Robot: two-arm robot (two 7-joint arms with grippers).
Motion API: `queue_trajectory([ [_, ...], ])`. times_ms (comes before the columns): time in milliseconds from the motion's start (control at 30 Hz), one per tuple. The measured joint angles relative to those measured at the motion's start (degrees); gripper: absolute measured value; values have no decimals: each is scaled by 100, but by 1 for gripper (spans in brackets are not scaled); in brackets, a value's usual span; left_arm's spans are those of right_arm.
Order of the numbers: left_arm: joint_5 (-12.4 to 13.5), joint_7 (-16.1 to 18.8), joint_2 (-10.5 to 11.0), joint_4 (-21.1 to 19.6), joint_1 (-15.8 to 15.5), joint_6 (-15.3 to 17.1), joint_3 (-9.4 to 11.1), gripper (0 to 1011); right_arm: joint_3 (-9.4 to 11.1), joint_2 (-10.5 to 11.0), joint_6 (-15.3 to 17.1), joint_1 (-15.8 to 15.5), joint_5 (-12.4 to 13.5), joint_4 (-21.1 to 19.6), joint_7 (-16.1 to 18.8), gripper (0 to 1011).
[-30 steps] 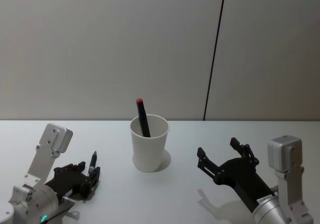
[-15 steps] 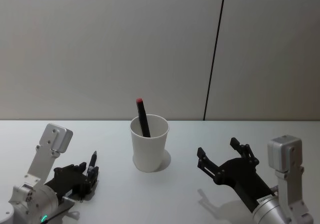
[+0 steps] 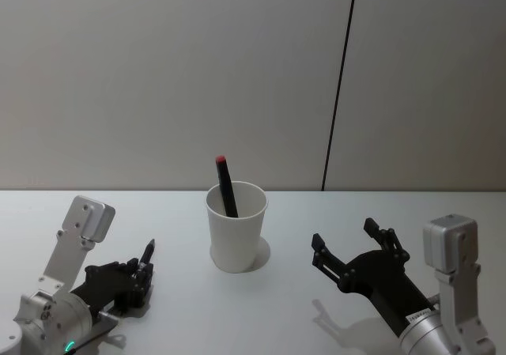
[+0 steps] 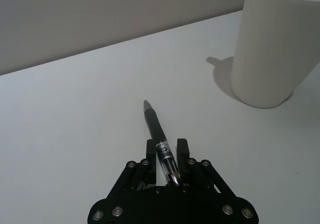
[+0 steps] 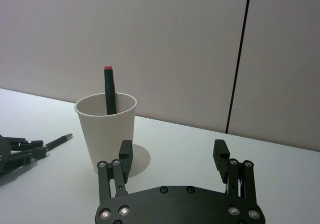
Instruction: Place the pen into the pen holder.
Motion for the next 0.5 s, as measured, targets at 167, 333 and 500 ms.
queue_trajectory([
  [167, 0, 0, 0, 0, 0, 0, 0, 224, 0, 0, 0, 0, 0, 0, 0, 1001],
  [333, 0, 0, 0, 0, 0, 0, 0, 192, 0, 0, 0, 0, 0, 0, 0, 1001],
  [500, 0, 0, 0, 0, 0, 0, 0, 151, 0, 0, 0, 0, 0, 0, 0, 1001],
])
